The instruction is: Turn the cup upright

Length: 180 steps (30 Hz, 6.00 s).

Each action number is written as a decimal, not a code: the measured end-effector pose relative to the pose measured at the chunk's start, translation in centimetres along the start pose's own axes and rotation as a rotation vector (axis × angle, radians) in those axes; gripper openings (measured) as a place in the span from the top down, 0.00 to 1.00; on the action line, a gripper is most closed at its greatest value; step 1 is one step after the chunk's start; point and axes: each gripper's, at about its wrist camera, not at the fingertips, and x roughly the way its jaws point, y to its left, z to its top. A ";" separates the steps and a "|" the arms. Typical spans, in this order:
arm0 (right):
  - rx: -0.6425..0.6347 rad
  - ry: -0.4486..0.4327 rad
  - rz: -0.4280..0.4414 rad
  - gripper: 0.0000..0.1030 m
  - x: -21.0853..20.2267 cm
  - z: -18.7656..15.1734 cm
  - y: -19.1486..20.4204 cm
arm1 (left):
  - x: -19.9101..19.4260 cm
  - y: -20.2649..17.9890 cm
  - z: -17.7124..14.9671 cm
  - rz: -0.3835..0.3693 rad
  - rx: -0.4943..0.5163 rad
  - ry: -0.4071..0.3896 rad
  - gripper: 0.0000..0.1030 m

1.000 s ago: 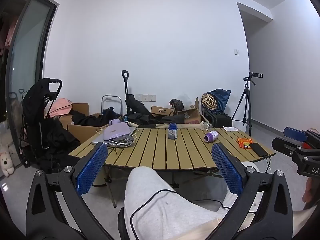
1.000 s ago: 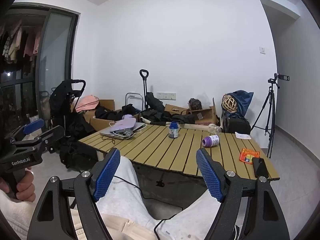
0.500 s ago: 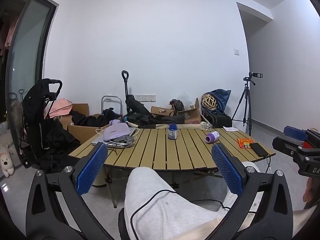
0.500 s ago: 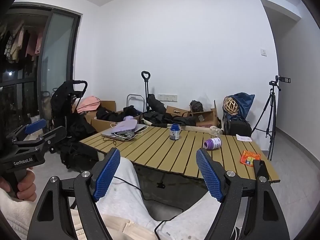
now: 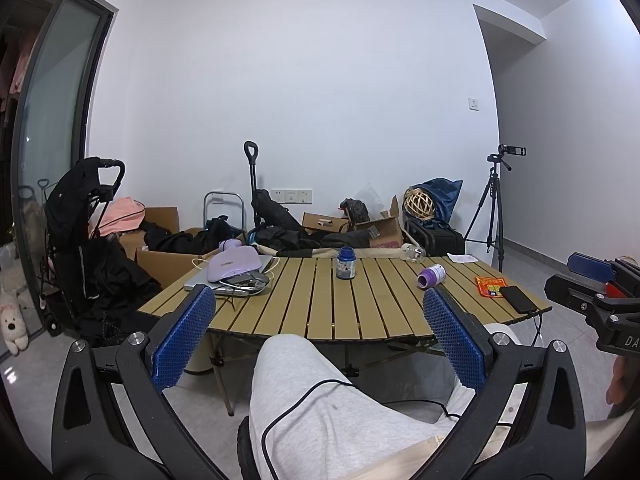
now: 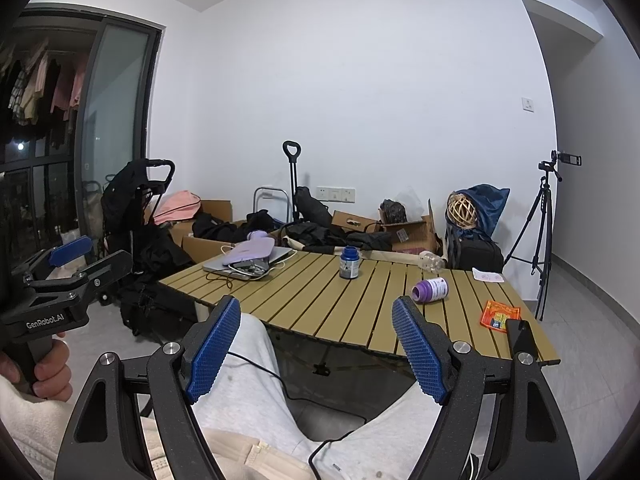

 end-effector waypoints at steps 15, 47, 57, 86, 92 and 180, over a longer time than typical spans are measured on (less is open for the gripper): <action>0.001 0.001 0.000 0.19 -0.1 -0.1 -0.1 | 0.0 0.0 0.0 0.000 0.001 0.000 0.00; 0.003 0.010 0.002 0.19 0.1 -0.4 0.1 | 0.1 0.2 -0.1 -0.001 0.000 0.006 0.00; 0.005 0.018 0.006 0.19 0.3 -0.9 0.2 | 0.1 0.2 -0.1 -0.002 -0.001 0.007 0.00; 0.357 0.488 -0.117 0.19 38.4 -0.2 -23.0 | 45.2 -6.5 -0.3 -0.179 -0.118 0.526 0.00; 0.476 0.516 -0.227 0.19 46.7 -1.4 -27.7 | 53.7 -8.1 -1.1 -0.168 -0.123 0.587 0.00; 0.361 0.595 0.069 0.15 55.4 7.5 -33.0 | 71.6 -19.9 -7.5 -0.433 0.252 1.176 0.42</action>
